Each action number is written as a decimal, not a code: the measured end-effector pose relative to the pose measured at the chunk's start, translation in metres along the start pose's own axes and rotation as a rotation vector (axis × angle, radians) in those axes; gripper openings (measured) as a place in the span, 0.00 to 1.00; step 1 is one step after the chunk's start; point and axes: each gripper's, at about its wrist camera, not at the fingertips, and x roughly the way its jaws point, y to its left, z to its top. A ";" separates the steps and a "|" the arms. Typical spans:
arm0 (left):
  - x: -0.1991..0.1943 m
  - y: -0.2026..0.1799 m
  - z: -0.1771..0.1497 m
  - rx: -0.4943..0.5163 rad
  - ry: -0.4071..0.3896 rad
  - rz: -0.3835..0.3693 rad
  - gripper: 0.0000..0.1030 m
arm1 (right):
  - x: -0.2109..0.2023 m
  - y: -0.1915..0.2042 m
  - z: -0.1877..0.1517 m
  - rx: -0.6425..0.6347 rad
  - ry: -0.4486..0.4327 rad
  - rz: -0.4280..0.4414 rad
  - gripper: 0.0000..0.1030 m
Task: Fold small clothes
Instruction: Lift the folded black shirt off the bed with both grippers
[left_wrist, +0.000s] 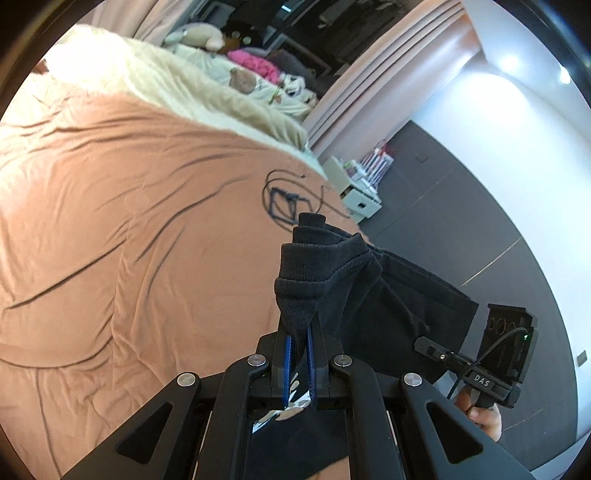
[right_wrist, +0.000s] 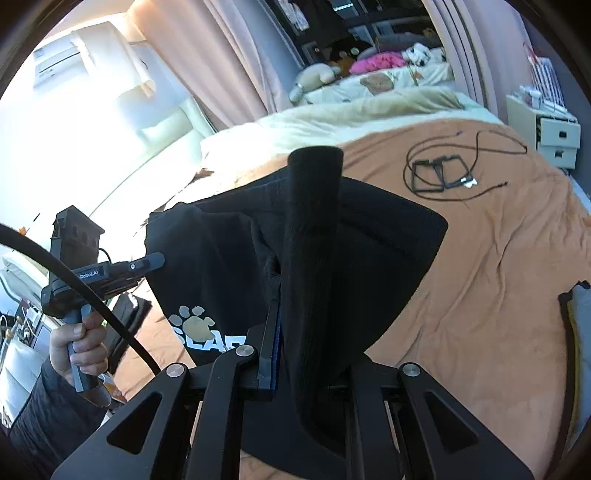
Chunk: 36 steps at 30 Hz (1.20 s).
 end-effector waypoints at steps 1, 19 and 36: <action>-0.011 -0.006 -0.002 0.003 -0.012 -0.005 0.06 | -0.006 0.001 -0.003 -0.003 -0.007 0.002 0.08; -0.165 -0.053 -0.026 0.058 -0.197 -0.052 0.06 | -0.091 0.090 -0.039 -0.150 -0.102 0.026 0.08; -0.346 -0.046 -0.058 0.087 -0.391 0.051 0.06 | -0.091 0.168 -0.066 -0.310 -0.142 0.201 0.08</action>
